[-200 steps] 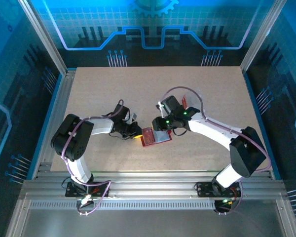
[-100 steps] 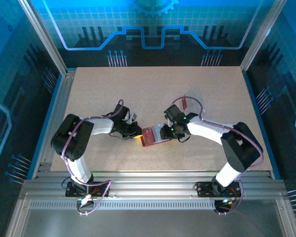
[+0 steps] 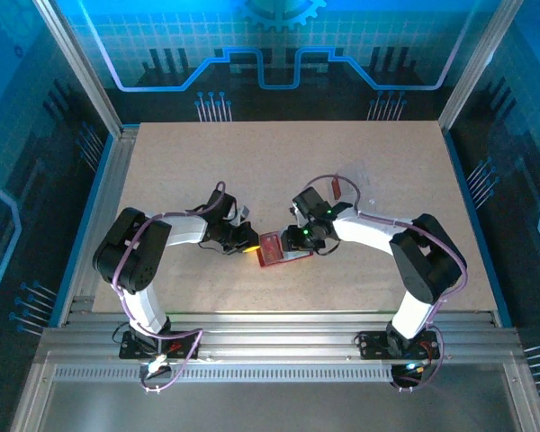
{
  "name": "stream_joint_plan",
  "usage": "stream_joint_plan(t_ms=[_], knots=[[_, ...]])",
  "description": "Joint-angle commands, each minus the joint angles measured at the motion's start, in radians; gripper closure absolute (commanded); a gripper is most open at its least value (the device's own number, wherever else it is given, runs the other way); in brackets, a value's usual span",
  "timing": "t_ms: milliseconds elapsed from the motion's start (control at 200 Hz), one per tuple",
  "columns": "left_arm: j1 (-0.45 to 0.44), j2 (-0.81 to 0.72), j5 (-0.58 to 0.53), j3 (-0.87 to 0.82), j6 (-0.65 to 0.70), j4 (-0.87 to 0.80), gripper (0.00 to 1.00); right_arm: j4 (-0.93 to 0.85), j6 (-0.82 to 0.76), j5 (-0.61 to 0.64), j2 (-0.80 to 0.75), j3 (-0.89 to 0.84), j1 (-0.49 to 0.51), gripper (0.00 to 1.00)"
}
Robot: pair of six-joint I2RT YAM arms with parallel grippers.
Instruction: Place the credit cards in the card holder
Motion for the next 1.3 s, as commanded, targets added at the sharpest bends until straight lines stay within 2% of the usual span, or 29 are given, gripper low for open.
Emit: stream_joint_plan(t_ms=[0,200,440,590,665,800,960,1101,1196,1296], knots=[[-0.001,0.029,-0.021,-0.025,-0.013,0.007,0.90,0.017,-0.013,-0.030,-0.011,0.057,0.056,0.55],[0.003,-0.035,0.016,-0.046,-0.057,0.032,0.89,0.080,0.009,-0.063,0.045,0.087,0.108,0.53],[0.074,-0.231,-0.017,-0.132,-0.114,0.000,0.78,0.155,0.030,-0.117,0.076,0.078,0.116,0.52],[0.111,-0.381,-0.063,-0.173,-0.115,-0.080,0.74,0.044,0.005,0.023,-0.002,0.094,0.118,0.53],[0.111,-0.446,-0.075,-0.179,-0.110,-0.117,0.71,-0.028,0.002,0.099,0.011,0.115,0.114,0.59],[0.111,-0.518,-0.076,-0.170,-0.099,-0.176,0.67,-0.036,0.002,0.108,0.096,0.138,0.120,0.84],[0.109,-0.516,-0.080,-0.132,-0.087,-0.223,0.65,-0.039,-0.004,0.149,0.211,0.190,0.146,0.86],[0.108,-0.479,-0.089,-0.100,-0.093,-0.233,0.64,-0.017,-0.025,0.101,0.283,0.220,0.157,0.86],[0.105,-0.444,-0.091,-0.075,-0.096,-0.229,0.64,-0.010,-0.054,0.059,0.268,0.225,0.159,0.83],[0.096,-0.404,-0.099,-0.051,-0.092,-0.231,0.63,-0.069,-0.091,0.087,0.198,0.241,0.142,0.78]])
